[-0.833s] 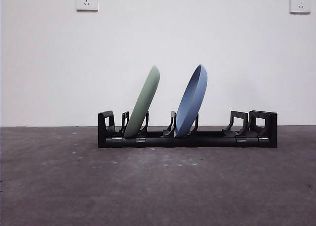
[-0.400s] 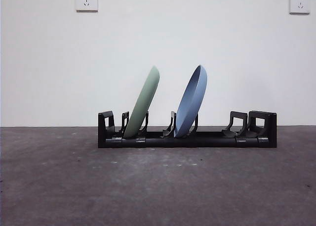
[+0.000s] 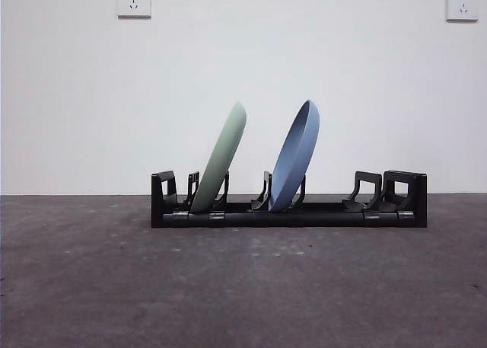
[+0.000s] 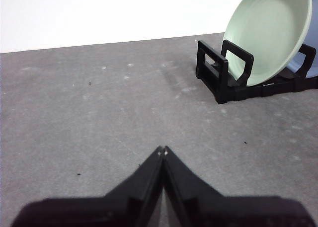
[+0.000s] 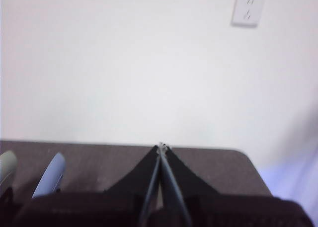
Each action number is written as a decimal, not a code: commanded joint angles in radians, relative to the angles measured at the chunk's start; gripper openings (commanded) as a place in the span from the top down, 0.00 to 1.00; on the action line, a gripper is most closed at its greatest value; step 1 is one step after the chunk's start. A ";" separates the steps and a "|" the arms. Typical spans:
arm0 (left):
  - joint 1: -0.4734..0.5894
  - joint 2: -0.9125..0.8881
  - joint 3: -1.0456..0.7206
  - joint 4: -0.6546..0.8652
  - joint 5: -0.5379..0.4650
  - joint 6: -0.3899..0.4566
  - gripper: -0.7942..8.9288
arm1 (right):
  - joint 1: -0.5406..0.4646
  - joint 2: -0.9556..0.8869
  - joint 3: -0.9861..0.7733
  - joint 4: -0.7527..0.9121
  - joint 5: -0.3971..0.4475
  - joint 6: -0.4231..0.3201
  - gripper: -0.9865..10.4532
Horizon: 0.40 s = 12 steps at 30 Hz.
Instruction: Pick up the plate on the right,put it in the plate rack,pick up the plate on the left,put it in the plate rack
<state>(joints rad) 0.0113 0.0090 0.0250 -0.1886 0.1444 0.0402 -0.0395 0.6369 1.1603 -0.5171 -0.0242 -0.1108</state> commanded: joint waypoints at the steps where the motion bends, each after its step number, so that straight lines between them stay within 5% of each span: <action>1: 0.004 0.000 -0.010 0.011 0.001 -0.007 0.92 | -0.001 -0.103 -0.220 0.114 -0.001 -0.002 0.91; 12: 0.004 0.001 -0.010 0.010 0.001 -0.007 0.92 | 0.000 -0.438 -0.821 0.314 0.004 0.057 0.91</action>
<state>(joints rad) 0.0113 0.0090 0.0250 -0.1886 0.1444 0.0402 -0.0395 0.2142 0.3790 -0.2218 -0.0238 -0.0879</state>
